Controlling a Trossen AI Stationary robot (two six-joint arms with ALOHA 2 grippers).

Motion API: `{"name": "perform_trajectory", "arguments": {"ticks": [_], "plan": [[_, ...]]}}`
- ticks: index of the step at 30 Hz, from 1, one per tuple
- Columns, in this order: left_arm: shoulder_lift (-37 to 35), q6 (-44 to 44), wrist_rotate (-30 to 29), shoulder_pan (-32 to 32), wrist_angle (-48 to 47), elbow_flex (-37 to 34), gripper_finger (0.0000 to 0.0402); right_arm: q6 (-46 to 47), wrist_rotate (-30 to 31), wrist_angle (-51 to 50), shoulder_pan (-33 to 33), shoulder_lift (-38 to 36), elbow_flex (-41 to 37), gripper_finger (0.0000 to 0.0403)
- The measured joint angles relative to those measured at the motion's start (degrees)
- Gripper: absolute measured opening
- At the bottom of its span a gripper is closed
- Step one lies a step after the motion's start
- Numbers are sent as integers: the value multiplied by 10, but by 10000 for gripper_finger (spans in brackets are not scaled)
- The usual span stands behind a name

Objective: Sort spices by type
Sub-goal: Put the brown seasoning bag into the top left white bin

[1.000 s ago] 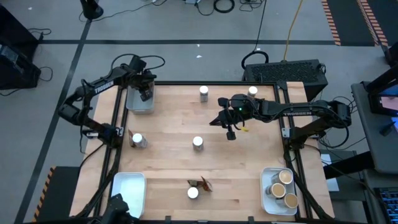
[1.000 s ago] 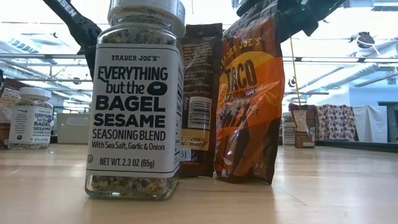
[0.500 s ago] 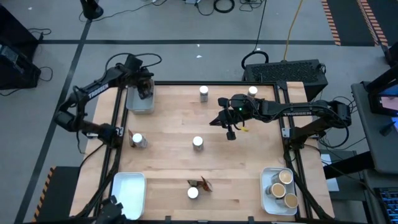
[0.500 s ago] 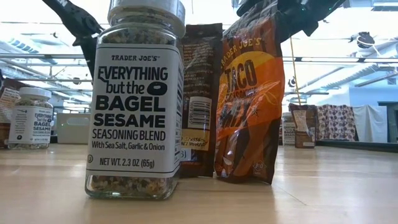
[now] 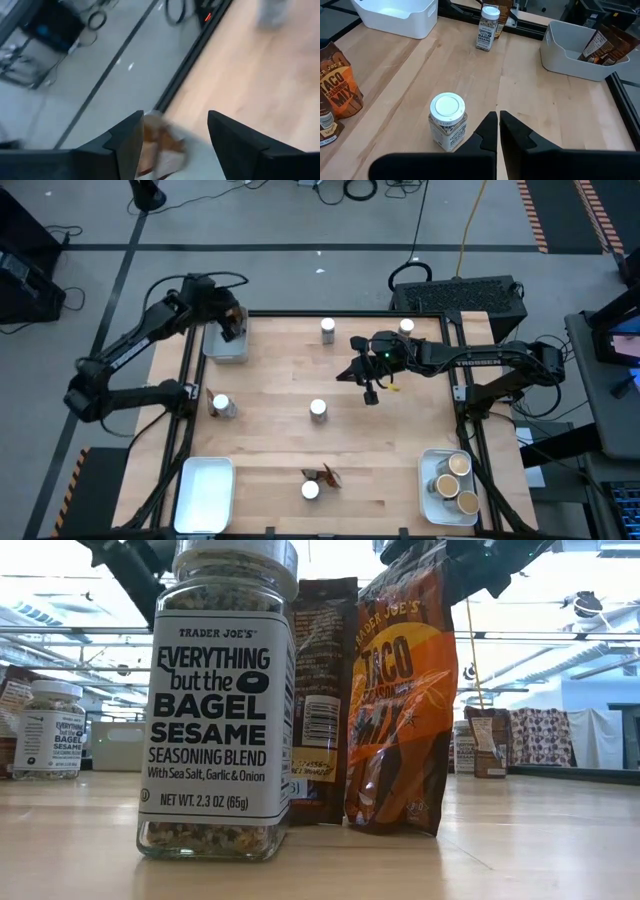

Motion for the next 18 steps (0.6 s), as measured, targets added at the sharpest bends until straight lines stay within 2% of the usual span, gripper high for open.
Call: {"name": "perform_trajectory", "arguments": {"ticks": [3, 8, 13, 18], "plan": [[-27, -75, 18, -44, -29, 1, 224, 0, 0, 0, 0, 0, 0, 0], [-35, -258, 1, -118, -146, 1, 224, 2, 0, 0, 0, 0, 0, 0], [-26, -363, 1, -174, -287, 1, 224, 2, 0, 0, 0, 0, 0, 0], [-24, -470, 1, -210, -379, 1, 224, 2, 0, 11, 0, 0, 0, 0]]}}
